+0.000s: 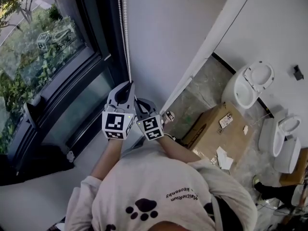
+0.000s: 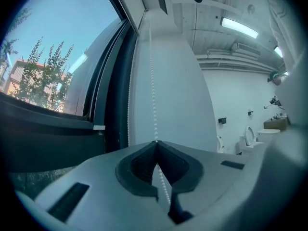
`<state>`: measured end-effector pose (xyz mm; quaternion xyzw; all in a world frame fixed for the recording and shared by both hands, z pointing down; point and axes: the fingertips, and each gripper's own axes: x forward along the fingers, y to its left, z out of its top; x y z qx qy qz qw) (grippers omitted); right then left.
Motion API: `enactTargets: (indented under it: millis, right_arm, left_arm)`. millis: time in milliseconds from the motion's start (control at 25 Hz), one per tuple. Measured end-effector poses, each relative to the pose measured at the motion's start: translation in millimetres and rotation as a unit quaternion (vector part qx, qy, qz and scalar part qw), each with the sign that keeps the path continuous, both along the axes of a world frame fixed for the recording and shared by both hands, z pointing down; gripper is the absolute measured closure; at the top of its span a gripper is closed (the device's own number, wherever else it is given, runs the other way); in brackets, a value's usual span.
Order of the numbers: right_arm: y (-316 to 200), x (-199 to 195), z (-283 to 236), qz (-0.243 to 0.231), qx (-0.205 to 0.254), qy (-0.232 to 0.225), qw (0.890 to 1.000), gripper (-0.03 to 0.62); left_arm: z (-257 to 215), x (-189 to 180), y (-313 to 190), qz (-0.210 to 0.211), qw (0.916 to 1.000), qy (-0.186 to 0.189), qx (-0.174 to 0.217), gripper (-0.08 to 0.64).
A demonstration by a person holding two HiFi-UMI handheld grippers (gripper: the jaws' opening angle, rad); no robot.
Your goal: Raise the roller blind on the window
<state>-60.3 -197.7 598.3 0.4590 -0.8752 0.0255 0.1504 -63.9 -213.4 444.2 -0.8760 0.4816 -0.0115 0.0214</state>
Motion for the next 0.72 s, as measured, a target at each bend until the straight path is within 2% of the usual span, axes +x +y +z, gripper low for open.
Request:
enactTargets:
  millis: [200,360,520,640,720]
  right_arm:
    - [2.9,0.6,9.1,-0.006,-0.009,0.004,1.000,0.581]
    - [3.6,-0.5,4.6,-0.026,0.000,0.021,0.999,0.581]
    - [6.1,7.5,-17.8,-0.020,-0.024,-0.027,0.999,0.575]
    - [6.0,16.8,-46.0,-0.008,-0.023,-0.061,0.998,0.496]
    - [6.3,24.0,-65.0,0.002,-0.017,-0.069,0.997,0.494]
  left_arm:
    - [10.0,-2.5,0.9,0.001,1.0000,0.006,-0.007,0.552]
    - [9.7,-2.4,-2.2,0.003,0.9999,0.008,-0.007,0.552]
    - [10.1,-1.5,-3.0,0.004,0.9999,0.011,-0.005,0.552]
    - [10.2,-0.5,-5.2,0.004,0.9999,0.010,-0.004,0.552]
    - [10.4,-0.5,-6.4,0.003,1.0000,0.009,-0.003,0.552]
